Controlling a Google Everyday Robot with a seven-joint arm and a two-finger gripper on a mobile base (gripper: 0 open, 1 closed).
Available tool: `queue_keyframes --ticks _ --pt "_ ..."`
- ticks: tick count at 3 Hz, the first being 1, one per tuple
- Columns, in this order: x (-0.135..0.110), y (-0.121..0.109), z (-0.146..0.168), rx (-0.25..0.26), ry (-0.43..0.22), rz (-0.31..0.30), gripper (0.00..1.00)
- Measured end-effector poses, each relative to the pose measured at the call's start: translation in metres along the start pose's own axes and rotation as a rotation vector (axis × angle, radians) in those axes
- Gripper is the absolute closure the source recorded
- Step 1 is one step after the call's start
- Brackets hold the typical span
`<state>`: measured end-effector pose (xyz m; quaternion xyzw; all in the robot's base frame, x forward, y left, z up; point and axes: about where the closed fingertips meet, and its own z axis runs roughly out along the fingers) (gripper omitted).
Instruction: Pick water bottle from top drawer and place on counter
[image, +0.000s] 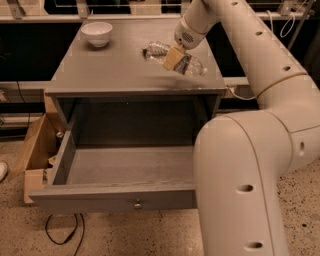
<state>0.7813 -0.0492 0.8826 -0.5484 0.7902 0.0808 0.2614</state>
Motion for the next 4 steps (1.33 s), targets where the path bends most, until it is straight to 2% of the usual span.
queue_keyframes --ticks 1,3,4 --pt "0.001 -0.003 0.015 -0.033 0.019 0.045 0.50" --pt "0.003 -0.011 0.020 -0.040 -0.001 0.093 0.00" --pt "0.006 -0.015 0.015 -0.029 -0.010 0.101 0.00"
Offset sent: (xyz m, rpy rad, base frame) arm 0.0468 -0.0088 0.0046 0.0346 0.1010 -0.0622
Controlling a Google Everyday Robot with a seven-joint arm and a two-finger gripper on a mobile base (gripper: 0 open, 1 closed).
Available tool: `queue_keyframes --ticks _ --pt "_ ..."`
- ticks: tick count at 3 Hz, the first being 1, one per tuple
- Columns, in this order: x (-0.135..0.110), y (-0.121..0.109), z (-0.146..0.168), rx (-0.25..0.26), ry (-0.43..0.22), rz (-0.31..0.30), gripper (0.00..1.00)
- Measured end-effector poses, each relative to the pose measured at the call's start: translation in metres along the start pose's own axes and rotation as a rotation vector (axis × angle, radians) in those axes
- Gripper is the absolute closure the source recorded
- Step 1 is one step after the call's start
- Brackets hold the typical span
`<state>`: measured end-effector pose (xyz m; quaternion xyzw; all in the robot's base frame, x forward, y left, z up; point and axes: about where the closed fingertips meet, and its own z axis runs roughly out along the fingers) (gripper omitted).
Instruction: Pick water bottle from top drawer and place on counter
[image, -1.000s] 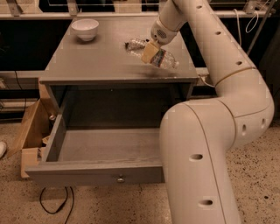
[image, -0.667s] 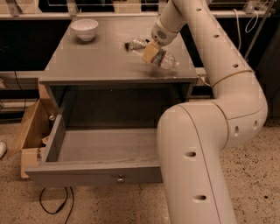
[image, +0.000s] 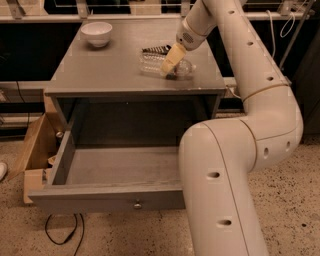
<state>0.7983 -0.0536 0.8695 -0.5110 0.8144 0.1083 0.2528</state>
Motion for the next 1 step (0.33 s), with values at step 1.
queue_keyframes --ticks 1 --pt "0.0163 -0.0234 -0.0519 0.106 -0.025 0.039 0.00"
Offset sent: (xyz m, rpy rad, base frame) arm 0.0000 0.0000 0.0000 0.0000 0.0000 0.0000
